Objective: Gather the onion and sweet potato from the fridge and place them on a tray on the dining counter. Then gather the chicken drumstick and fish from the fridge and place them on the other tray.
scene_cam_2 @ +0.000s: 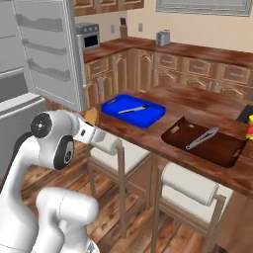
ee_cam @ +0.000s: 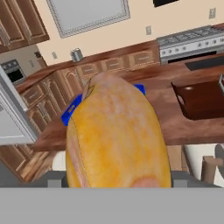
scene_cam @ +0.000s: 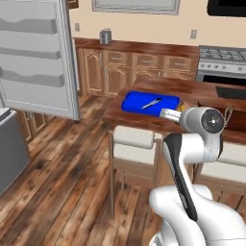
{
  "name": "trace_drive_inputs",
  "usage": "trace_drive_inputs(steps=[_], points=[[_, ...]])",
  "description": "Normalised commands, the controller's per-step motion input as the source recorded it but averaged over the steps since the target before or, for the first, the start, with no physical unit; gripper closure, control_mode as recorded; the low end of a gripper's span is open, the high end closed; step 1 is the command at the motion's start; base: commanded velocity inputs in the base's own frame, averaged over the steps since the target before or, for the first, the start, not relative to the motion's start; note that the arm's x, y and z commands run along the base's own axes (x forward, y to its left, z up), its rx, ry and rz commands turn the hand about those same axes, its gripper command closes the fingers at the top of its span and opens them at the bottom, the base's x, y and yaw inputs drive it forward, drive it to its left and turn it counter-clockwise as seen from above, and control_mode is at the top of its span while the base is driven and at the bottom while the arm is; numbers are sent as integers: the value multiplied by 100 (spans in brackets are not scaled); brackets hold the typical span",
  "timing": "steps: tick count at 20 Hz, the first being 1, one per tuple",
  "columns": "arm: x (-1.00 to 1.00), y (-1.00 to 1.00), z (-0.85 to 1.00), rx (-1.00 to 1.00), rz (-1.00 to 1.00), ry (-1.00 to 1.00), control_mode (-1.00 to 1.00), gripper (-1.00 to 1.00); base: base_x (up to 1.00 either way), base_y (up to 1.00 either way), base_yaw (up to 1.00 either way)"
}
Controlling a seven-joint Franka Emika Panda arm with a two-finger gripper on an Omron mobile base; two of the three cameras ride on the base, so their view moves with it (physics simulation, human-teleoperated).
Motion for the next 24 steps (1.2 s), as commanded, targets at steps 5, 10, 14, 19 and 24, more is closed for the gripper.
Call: trace_drive_inputs(steps=[5, 10, 14, 19, 24], points=[[0, 0, 0, 0, 0, 0, 100, 100, 23, -54, -9], [0, 0, 0, 0, 0, 0, 100, 100, 20, -49, -8], [0, 0, 0, 0, 0, 0, 100, 100, 19, -34, -10], [0, 0, 0, 0, 0, 0, 100, 100, 12, -21, -15], [0, 0, 0, 0, 0, 0, 100, 100, 5, -19, -20]])
